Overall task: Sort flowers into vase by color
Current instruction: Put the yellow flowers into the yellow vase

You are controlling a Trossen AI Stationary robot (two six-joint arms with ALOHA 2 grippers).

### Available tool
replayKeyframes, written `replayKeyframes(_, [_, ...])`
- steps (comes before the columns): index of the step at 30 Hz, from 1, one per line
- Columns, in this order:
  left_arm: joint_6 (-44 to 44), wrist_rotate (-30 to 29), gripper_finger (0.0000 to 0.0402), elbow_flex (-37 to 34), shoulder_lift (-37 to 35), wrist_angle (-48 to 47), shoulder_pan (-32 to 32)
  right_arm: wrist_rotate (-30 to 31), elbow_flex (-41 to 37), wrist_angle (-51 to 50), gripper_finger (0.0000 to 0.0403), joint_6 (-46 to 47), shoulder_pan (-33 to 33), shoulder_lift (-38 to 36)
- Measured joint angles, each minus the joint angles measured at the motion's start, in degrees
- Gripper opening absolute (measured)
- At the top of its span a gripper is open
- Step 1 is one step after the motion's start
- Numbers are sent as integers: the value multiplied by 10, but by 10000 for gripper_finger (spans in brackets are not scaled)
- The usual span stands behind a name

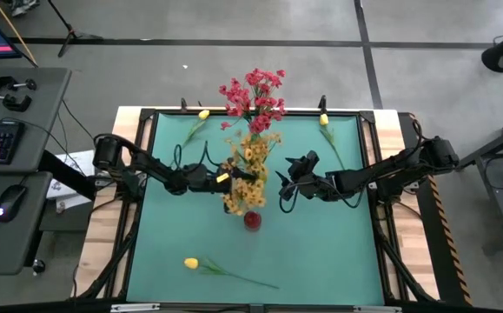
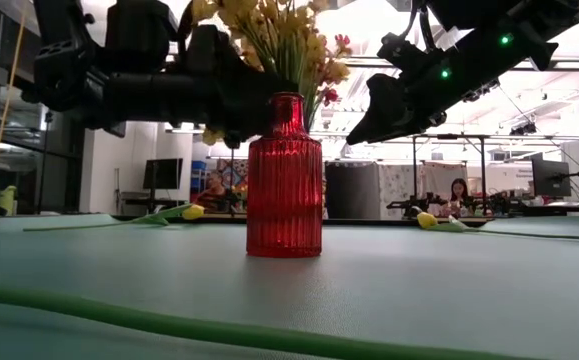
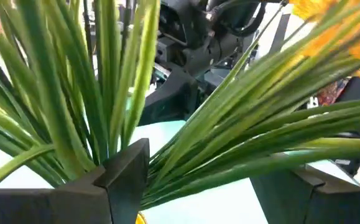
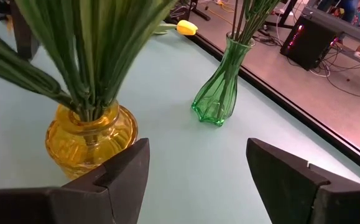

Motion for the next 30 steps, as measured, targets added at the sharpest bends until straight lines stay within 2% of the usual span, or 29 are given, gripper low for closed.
replayKeyframes(4, [33, 0, 251, -5, -37, -35, 0, 0, 0, 0, 259, 0, 0, 0])
replayKeyframes(9, [56, 0, 251, -25, -118, -111, 0, 0, 0, -2, 259, 0, 0, 0])
replayKeyframes(19, [96, -8, 251, -27, -275, -335, -1, -3, 0, -4, 259, 6, 0, 0])
replayKeyframes(24, [96, -13, 251, -26, -316, -374, -1, -3, 0, -4, 259, 6, 0, 0])
replayKeyframes(30, [96, -15, 251, -26, -339, -366, -1, -3, 0, -2, 259, 6, 0, 0])
